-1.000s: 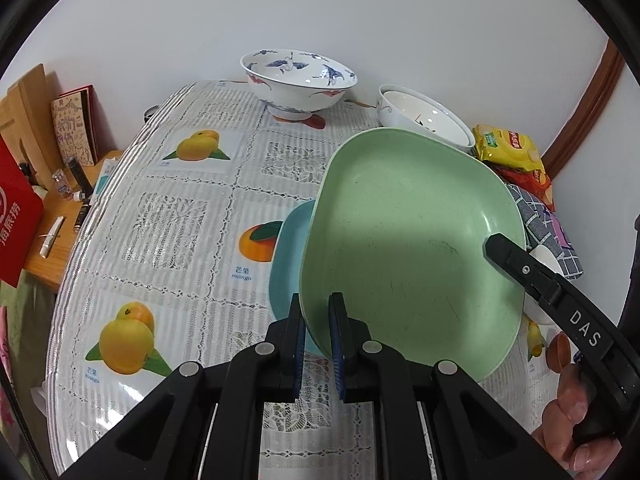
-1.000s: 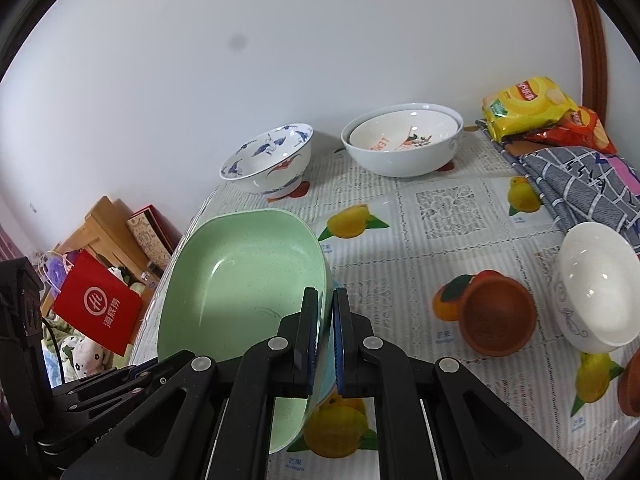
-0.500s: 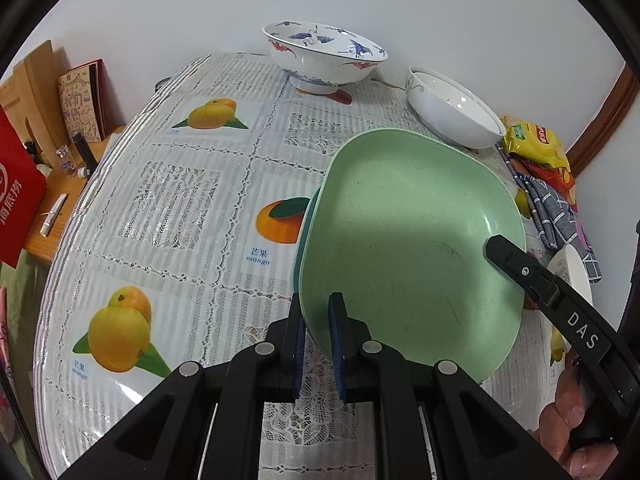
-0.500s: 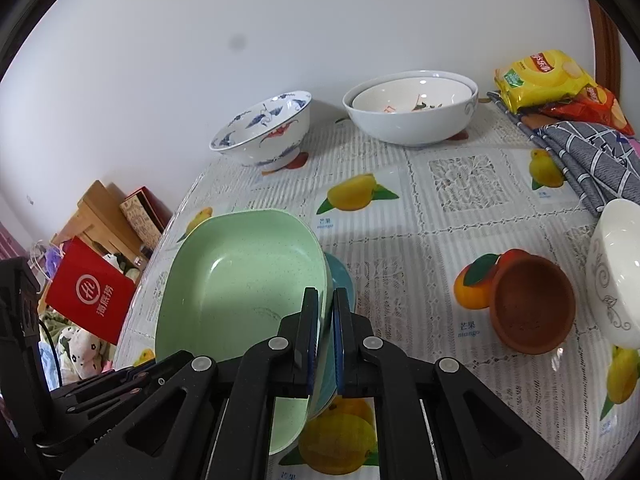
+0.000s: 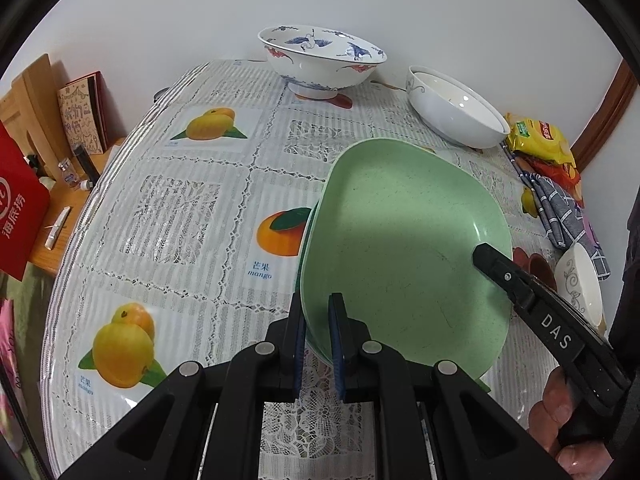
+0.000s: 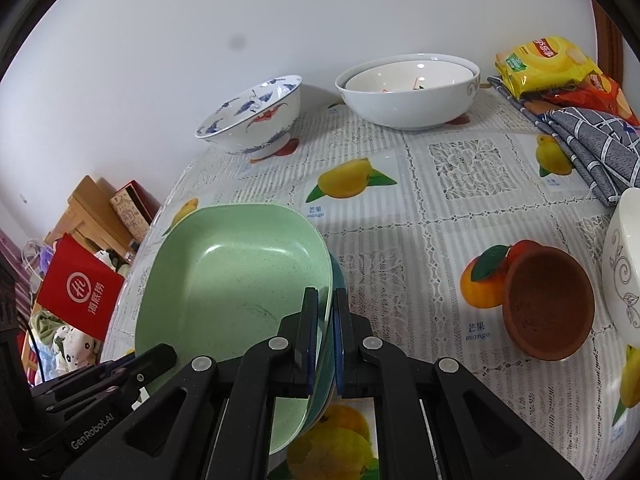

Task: Organize plates and bowls
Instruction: 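Set the green plate onto the light-blue plate and open both tools, then move both tools away from the plates toward the brown terracotta bowls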

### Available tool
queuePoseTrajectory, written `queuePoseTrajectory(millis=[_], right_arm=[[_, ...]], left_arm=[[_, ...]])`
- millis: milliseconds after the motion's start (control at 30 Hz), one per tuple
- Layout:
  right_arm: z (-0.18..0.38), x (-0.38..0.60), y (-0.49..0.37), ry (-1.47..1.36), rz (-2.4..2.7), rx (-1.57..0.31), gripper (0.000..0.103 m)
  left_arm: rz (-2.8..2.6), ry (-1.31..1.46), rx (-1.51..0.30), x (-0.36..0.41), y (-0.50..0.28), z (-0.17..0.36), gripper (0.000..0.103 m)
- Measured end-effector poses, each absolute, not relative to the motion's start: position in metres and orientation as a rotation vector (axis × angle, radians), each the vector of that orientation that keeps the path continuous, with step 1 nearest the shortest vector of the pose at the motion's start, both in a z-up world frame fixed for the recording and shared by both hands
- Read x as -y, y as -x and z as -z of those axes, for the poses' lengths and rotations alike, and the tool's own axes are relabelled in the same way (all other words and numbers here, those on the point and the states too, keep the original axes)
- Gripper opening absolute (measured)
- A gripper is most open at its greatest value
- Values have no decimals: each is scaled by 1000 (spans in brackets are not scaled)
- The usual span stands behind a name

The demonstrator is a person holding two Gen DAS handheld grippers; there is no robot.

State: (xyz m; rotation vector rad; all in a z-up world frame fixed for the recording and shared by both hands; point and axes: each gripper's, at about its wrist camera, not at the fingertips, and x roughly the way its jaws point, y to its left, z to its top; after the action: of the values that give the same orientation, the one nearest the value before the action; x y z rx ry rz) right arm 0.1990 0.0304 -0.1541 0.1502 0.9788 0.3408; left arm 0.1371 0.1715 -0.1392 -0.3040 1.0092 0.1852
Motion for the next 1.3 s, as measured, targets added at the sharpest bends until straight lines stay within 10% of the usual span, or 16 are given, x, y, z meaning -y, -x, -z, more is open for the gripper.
queuePoseTrajectory(millis=[867,1300], right_arm=[[146,-29,-188,-91,-308,-950,8],[92,9,-151,-92,-222,-883,53]], left_arm=[[-197,237,-1038,-166,-125,127,26],[-160,189,-964,-138,-95,78,36]])
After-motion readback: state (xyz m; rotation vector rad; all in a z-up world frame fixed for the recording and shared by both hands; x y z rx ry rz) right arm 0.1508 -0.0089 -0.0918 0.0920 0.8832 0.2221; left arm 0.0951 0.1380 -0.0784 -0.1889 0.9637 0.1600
